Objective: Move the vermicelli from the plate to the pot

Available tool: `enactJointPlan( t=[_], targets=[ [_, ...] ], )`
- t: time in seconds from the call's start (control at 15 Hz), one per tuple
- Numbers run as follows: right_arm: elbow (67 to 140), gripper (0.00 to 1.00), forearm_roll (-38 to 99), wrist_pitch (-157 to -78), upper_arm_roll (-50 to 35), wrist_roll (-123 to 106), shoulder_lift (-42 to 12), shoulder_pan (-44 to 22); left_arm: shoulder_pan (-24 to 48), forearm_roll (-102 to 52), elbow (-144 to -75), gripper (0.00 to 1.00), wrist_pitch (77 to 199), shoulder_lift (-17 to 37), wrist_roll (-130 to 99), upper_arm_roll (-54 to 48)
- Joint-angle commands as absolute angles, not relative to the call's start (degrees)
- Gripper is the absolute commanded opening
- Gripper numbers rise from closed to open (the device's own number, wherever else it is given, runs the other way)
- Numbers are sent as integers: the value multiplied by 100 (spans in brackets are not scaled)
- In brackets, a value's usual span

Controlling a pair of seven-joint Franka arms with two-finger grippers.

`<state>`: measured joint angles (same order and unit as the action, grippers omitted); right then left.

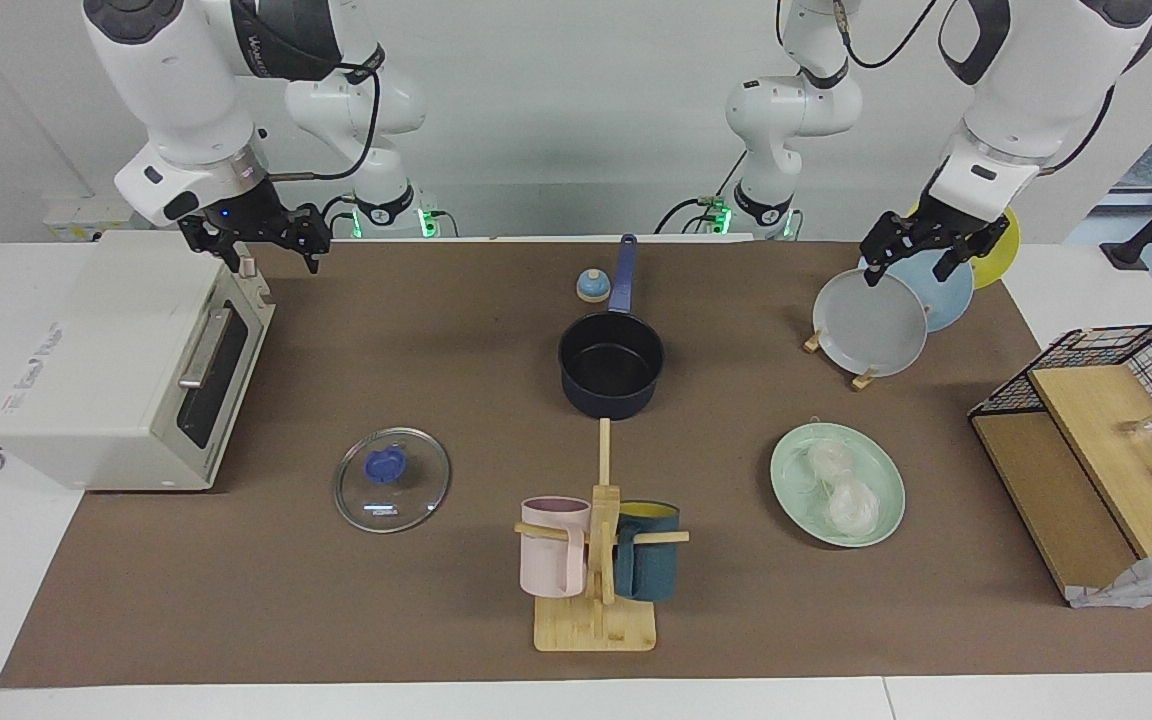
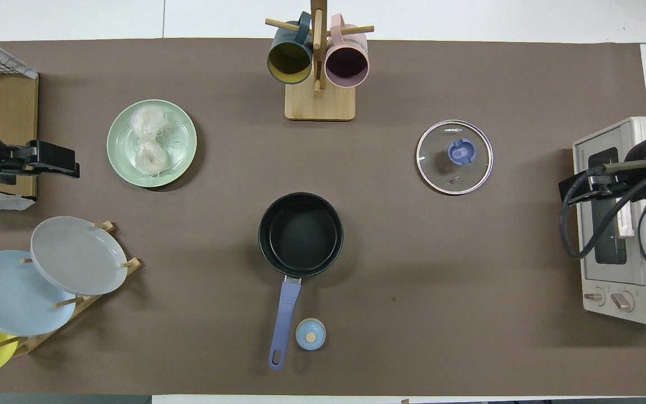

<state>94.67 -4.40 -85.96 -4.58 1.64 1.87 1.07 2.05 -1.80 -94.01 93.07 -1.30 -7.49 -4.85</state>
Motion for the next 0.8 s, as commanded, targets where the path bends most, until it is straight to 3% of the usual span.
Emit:
enactJointPlan(
  t=[0.0, 0.2, 0.47, 0.73],
  targets=[
    [9457, 100, -308, -8771, -501, 61, 202, 106, 290, -246, -9264, 100, 9850, 656, -835, -431],
    [9466, 100, -53, -9026, -510, 88, 150, 44, 290, -211, -9272, 100, 10920, 1544, -826, -439],
    [9422, 100, 26, -9578, -580, 97, -341, 35, 456, -185, -9369, 100, 11916, 2380, -826, -431],
    [9396, 100, 70, -10405, -729, 97, -825, -26, 492, -54, -9492, 100, 12225, 2680, -800, -431]
  ],
)
